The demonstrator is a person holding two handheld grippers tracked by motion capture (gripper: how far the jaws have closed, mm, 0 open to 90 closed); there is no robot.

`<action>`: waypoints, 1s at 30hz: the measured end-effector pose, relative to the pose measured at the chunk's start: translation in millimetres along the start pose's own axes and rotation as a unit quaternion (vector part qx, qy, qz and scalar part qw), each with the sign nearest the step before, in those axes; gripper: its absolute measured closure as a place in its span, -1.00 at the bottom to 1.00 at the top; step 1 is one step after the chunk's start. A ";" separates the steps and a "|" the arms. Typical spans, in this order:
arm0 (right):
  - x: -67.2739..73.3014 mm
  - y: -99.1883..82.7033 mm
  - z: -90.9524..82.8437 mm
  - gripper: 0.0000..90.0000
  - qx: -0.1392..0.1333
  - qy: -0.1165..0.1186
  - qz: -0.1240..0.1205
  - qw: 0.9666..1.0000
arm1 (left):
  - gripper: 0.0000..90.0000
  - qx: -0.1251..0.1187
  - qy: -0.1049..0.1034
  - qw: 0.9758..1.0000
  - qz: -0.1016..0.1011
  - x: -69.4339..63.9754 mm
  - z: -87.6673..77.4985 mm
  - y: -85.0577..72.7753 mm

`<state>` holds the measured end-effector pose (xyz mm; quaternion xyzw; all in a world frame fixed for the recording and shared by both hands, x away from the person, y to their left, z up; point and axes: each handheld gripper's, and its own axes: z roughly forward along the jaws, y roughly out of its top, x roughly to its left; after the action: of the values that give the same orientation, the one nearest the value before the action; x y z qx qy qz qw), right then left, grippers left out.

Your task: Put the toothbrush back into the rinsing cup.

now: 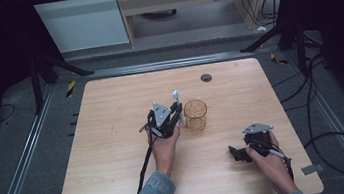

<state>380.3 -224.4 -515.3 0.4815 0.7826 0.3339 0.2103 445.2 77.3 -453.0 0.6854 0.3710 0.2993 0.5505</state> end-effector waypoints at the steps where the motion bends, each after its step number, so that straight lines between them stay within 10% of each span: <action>1: 0.0 0.0 0.0 -0.99 0.000 0.000 0.000 1.000 | 0.74 0.001 0.000 1.000 -0.002 -0.3 0.4 -0.8; 30: 0.4 0.0 -0.1 -0.99 0.000 0.002 0.000 1.000 | 0.24 0.039 -0.011 0.999 0.000 5.0 -7.8 2.7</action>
<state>380.1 -224.1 -515.3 0.4808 0.7830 0.3352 0.2082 442.0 85.4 -448.7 0.7096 0.3762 0.2774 0.5272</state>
